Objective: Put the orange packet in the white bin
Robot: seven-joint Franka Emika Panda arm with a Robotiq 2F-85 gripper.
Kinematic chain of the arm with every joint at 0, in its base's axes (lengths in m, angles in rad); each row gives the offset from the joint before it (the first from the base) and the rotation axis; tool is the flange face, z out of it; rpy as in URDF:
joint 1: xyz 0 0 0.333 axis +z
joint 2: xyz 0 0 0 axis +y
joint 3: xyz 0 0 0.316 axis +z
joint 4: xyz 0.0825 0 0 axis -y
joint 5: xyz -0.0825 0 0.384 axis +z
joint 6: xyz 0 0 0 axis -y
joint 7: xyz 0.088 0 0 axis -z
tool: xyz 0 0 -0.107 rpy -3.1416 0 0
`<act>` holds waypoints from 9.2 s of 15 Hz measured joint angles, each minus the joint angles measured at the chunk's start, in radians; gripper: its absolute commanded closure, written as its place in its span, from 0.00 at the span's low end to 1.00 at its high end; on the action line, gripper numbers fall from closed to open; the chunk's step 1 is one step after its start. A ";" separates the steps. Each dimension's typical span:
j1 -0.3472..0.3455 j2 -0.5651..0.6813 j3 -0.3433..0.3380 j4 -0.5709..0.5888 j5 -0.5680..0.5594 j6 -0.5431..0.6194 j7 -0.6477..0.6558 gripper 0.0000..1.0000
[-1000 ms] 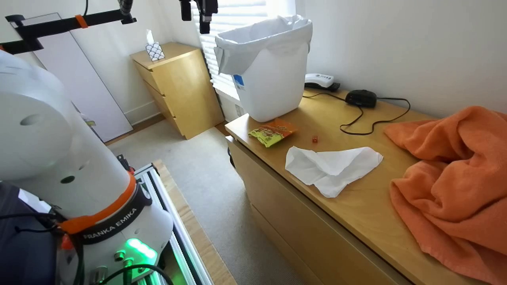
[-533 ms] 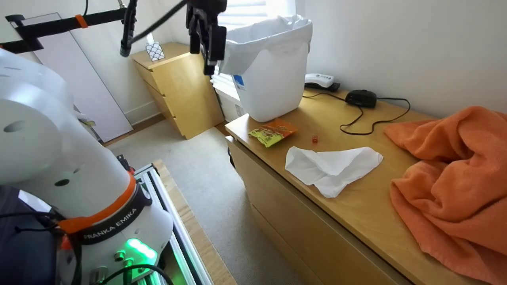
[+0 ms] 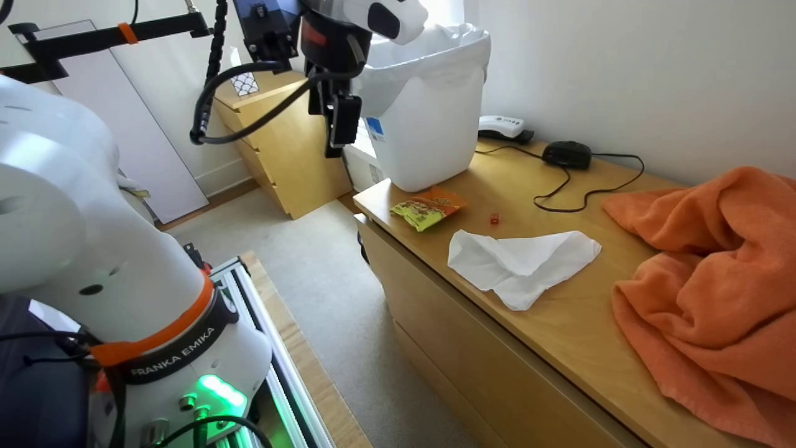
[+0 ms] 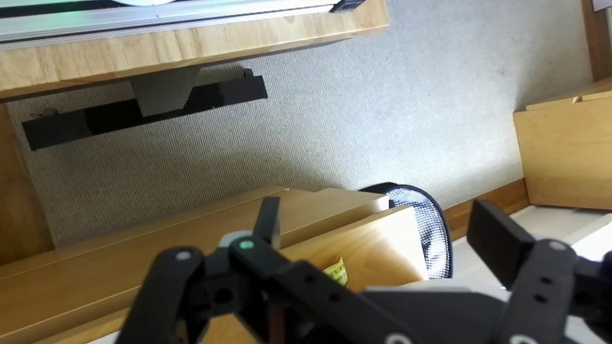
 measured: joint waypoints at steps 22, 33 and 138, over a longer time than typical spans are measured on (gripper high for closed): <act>-0.177 0.253 -0.260 -0.018 -0.006 0.214 -0.324 0.00; -0.119 0.392 -0.257 0.003 0.198 0.282 -0.449 0.00; -0.107 0.457 -0.048 0.560 0.662 -0.172 -0.601 0.43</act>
